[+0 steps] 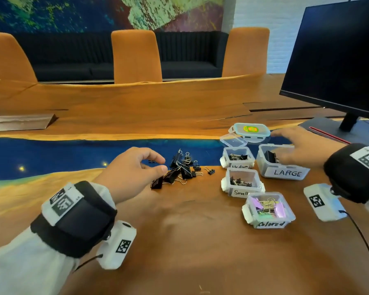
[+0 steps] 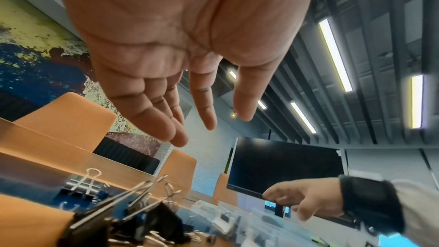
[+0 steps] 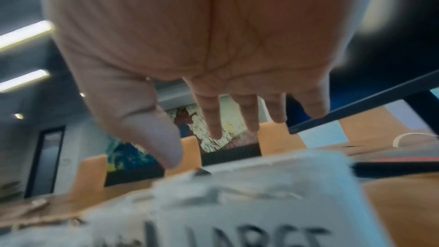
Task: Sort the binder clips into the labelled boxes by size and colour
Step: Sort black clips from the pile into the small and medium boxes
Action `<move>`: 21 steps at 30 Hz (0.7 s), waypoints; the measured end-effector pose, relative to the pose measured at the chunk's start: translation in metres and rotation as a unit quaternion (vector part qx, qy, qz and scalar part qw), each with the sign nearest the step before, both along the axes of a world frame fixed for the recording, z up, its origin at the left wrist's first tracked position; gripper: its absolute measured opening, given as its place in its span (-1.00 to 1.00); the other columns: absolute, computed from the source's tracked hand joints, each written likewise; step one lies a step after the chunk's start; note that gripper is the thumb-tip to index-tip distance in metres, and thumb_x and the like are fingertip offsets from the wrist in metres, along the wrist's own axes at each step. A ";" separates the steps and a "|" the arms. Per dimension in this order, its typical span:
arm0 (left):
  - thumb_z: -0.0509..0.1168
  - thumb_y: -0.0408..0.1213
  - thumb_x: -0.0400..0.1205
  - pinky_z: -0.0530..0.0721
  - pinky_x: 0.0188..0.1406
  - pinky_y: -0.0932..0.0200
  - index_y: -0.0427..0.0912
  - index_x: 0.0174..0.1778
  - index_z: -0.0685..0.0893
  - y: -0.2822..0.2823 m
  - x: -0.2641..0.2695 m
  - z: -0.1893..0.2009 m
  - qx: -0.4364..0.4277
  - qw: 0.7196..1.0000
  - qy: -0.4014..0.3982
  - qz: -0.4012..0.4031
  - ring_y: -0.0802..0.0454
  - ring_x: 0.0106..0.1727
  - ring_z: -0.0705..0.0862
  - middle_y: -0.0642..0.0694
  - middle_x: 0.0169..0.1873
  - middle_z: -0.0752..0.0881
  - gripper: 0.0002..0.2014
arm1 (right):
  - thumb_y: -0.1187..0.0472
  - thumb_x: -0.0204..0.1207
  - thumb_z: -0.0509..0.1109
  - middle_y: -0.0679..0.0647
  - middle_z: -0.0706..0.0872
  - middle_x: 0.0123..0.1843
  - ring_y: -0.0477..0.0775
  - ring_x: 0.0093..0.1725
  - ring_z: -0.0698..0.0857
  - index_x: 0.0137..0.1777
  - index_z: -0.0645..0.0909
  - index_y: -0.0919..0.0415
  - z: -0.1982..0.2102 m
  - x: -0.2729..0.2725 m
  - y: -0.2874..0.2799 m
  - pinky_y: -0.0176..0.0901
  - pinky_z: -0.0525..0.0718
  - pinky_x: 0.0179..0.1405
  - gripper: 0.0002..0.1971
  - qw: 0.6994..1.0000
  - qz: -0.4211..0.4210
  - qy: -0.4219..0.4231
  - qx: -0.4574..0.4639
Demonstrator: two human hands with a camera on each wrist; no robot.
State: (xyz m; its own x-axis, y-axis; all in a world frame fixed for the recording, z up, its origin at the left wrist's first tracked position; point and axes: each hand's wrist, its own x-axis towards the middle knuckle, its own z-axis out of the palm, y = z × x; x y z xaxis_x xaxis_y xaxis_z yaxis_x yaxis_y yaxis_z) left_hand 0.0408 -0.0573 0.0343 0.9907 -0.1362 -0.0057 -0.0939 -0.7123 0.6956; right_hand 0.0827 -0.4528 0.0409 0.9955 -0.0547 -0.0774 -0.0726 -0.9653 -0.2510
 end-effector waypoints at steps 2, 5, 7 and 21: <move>0.41 -0.01 0.66 0.43 -0.36 0.16 0.16 0.05 0.71 0.006 0.020 -0.004 0.058 0.998 -0.018 0.011 0.23 -0.55 0.43 0.15 -0.40 0.62 -0.90 | 0.15 0.51 0.52 0.05 0.28 0.70 0.09 0.64 0.28 0.66 0.29 -0.08 0.012 -0.011 0.023 0.08 0.34 0.57 -0.26 0.999 0.036 -0.030 0.008; 0.46 -0.04 0.62 0.53 0.00 0.12 0.09 0.12 0.70 0.017 0.052 -0.011 0.133 0.991 -0.020 0.012 0.17 -0.05 0.63 0.11 0.09 0.67 -0.82 | 0.09 0.51 0.53 -0.18 0.27 0.63 -0.14 0.55 0.29 0.62 0.30 -0.18 0.023 -0.032 0.058 -0.16 0.29 0.46 -0.28 0.993 0.096 -0.052 0.055; 0.52 0.01 0.56 0.54 0.13 0.12 0.11 0.21 0.69 0.021 0.067 -0.016 0.171 0.985 0.014 -0.006 0.09 0.18 0.66 0.08 0.19 0.68 -0.67 | 0.04 0.52 0.53 -0.33 0.30 0.51 -0.30 0.44 0.28 0.60 0.33 -0.23 0.025 -0.047 0.078 -0.27 0.27 0.38 -0.32 0.985 0.125 -0.062 0.106; 0.60 0.05 0.45 0.69 0.19 0.06 0.04 0.32 0.71 0.006 0.064 -0.033 0.323 0.936 0.102 -0.097 0.03 0.14 0.72 0.06 0.17 0.75 -0.48 | 0.03 0.53 0.50 -0.52 0.46 0.40 -0.56 0.39 0.38 0.47 0.44 -0.37 -0.015 -0.090 0.141 -0.39 0.41 0.35 -0.45 0.926 0.165 -0.062 0.335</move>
